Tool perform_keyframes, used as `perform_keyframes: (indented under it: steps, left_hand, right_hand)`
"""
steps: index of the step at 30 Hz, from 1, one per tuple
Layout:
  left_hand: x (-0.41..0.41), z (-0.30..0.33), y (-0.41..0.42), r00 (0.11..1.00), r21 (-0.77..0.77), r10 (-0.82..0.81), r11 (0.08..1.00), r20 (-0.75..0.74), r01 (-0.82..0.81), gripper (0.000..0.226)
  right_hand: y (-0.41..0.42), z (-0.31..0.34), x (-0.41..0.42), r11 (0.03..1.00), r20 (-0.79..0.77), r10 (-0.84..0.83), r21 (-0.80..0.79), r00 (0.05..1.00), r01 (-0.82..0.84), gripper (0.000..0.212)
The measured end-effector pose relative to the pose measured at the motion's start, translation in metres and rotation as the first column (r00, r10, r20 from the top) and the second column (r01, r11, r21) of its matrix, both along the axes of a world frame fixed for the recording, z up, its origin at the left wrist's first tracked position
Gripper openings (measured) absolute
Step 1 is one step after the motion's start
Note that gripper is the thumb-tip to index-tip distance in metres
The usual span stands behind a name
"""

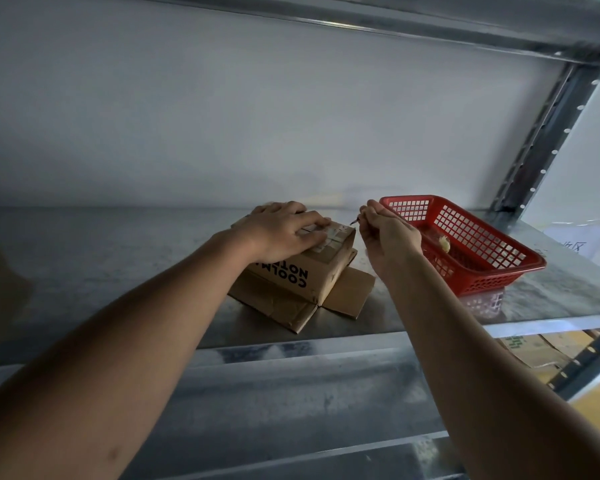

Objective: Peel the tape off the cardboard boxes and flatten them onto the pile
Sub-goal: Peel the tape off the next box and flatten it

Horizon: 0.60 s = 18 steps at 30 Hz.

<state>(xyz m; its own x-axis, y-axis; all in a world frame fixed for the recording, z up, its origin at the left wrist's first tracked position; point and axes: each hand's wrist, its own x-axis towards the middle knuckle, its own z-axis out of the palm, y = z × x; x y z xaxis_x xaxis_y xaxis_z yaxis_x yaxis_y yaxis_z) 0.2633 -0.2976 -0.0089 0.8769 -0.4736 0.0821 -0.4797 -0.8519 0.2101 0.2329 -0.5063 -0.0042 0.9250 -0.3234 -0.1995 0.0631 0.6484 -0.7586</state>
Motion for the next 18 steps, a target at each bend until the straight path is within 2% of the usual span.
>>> perform_keyframes:
  steps: [5,9,11,14,18]
  left_hand:
    - [0.004,0.000,0.001,1.000,-0.029,-0.011,1.000,-0.004,0.011,0.065]
    - [0.005,-0.004,0.011,1.000,-0.119,-0.025,0.993,0.005,0.025,0.057]
    - [0.006,-0.003,0.012,1.000,-0.125,-0.024,0.992,0.001,0.024,0.057]
    - [0.008,-0.002,0.004,1.000,-0.095,0.008,0.995,0.015,-0.006,0.063]
    - [0.005,-0.002,-0.017,0.997,-0.073,0.077,0.995,0.030,-0.074,0.059]
  right_hand:
    - [-0.004,-0.005,-0.003,0.994,-0.006,0.015,-0.107,1.000,-0.015,0.018]
    - [-0.019,0.000,-0.006,0.997,0.058,0.022,-0.072,0.998,-0.018,0.020]
    - [-0.028,0.003,-0.009,0.979,0.089,0.029,-0.205,0.996,-0.011,0.023]
    - [-0.030,0.005,-0.016,0.869,0.146,0.042,-0.493,0.988,0.036,0.026]
    - [-0.022,0.007,-0.021,0.745,0.209,0.044,-0.658,0.977,0.108,0.016]
